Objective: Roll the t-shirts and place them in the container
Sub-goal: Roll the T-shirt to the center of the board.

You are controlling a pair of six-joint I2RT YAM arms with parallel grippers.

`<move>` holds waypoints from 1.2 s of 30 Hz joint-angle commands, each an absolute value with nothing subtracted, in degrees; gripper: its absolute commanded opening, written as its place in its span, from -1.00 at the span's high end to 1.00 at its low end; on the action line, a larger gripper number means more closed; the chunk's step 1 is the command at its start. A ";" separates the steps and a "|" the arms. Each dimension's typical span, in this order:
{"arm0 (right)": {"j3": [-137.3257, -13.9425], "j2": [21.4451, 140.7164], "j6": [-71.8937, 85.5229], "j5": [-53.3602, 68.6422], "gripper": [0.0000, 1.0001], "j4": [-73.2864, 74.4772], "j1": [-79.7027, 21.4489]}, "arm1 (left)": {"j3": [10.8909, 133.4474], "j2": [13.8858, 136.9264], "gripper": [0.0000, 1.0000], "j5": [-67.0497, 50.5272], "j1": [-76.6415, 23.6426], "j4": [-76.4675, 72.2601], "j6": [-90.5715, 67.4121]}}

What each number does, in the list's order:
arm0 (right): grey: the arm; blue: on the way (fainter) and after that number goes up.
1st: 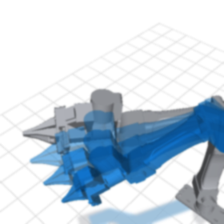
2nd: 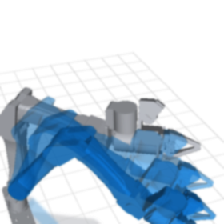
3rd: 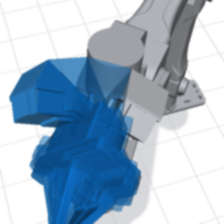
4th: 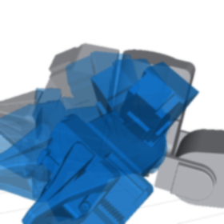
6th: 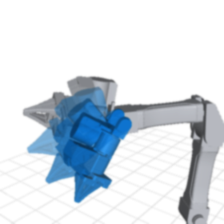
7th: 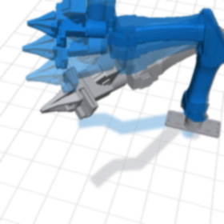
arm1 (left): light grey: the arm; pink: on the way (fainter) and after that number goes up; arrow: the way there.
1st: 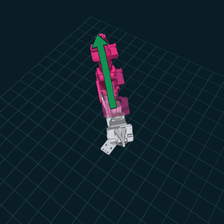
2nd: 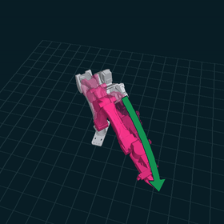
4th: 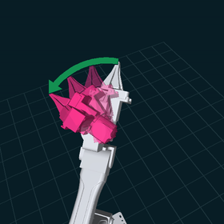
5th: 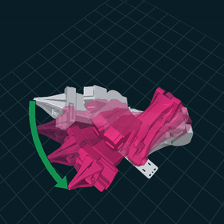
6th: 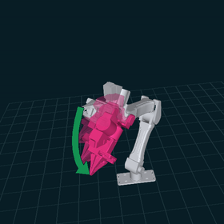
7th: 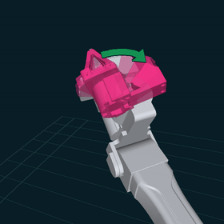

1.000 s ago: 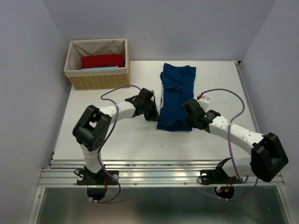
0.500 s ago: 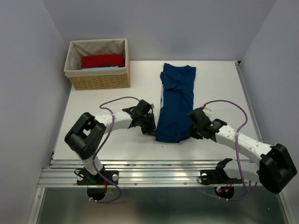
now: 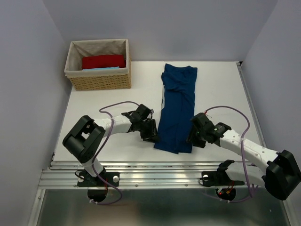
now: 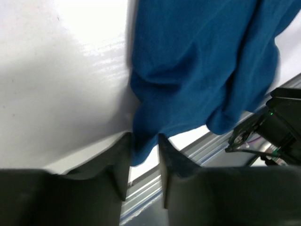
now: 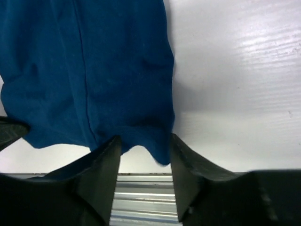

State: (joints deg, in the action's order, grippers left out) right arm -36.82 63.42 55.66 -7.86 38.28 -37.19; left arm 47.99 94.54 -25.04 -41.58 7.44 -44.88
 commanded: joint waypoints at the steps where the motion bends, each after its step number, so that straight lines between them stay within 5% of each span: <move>1: -36.21 59.42 56.68 -7.55 -0.06 42.10 -37.62 | 47.20 89.48 0.11 -25.05 -42.01 8.00 -43.33; 7: -31.74 59.06 59.06 -7.56 -0.04 36.92 -37.62 | 45.53 88.50 0.00 -21.45 -42.54 9.05 -41.57; 15: -24.53 58.54 62.49 -2.90 0.06 29.54 -37.62 | 44.21 89.21 0.17 -19.34 -44.56 8.79 -41.48; 25: -22.59 57.66 62.84 -2.37 0.46 28.56 -37.62 | 40.70 89.56 0.34 -20.21 -45.35 6.59 -43.15; 31: -22.85 57.57 62.67 -2.55 0.75 29.26 -37.62 | 40.87 89.56 0.64 -21.96 -45.35 4.22 -44.65; 33: -23.38 57.04 62.49 -2.99 0.88 29.97 -37.62 | 40.87 89.91 1.00 -23.63 -45.35 3.52 -45.08; 36: -24.52 55.90 62.31 -4.13 0.95 32.25 -37.62 | 40.61 89.74 1.00 -25.13 -45.35 2.64 -45.70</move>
